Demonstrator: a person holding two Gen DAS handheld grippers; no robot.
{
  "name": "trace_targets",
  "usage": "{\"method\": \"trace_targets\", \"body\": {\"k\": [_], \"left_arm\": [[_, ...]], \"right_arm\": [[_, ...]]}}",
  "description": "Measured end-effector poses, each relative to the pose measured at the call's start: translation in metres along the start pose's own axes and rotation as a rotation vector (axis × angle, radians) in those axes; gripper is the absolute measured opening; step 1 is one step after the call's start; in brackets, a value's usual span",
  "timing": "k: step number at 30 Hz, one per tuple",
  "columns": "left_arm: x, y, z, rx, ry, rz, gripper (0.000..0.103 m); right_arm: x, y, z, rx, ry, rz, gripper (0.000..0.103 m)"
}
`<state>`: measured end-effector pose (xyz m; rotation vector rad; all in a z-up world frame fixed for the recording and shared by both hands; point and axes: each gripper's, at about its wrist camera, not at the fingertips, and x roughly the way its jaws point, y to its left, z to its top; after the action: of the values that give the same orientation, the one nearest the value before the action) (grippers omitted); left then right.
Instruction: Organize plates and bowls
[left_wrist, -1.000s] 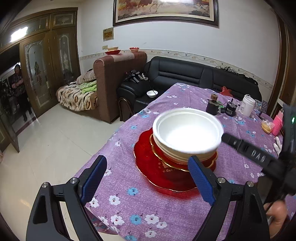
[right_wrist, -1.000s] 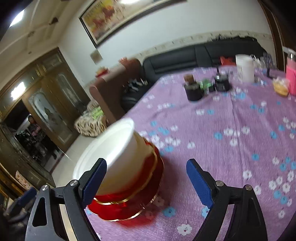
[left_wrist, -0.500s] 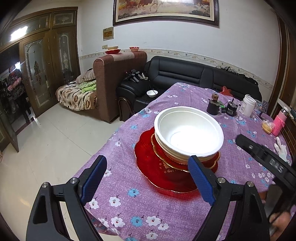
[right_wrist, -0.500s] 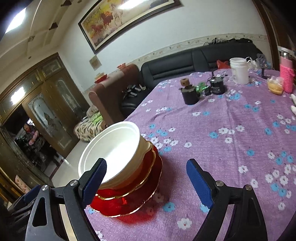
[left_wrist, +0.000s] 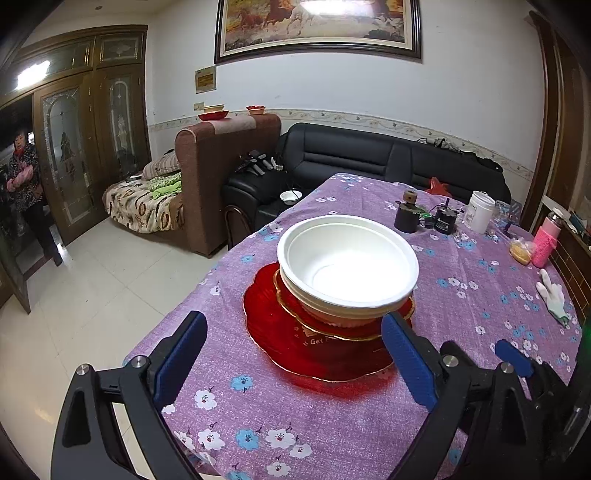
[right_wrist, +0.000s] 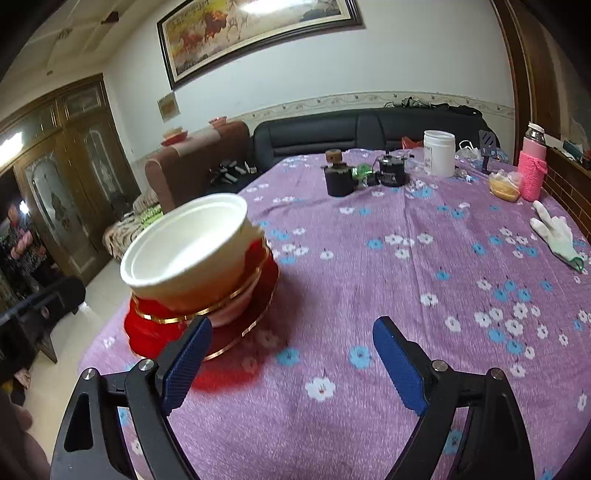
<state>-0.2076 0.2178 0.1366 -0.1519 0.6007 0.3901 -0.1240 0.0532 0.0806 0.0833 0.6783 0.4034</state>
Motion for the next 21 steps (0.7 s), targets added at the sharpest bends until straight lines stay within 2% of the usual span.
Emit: {"method": "trace_targets", "body": {"k": [7,21], "left_arm": [[0.010,-0.004,-0.005,0.012,0.023,0.009,0.097],[0.027,-0.001,-0.011,0.009,0.057,0.012,0.097]], "right_arm": [[-0.004,0.010,-0.009,-0.063,-0.017,-0.035,0.092],[0.001,0.021,-0.013,-0.082,-0.005,-0.065,0.092]]}}
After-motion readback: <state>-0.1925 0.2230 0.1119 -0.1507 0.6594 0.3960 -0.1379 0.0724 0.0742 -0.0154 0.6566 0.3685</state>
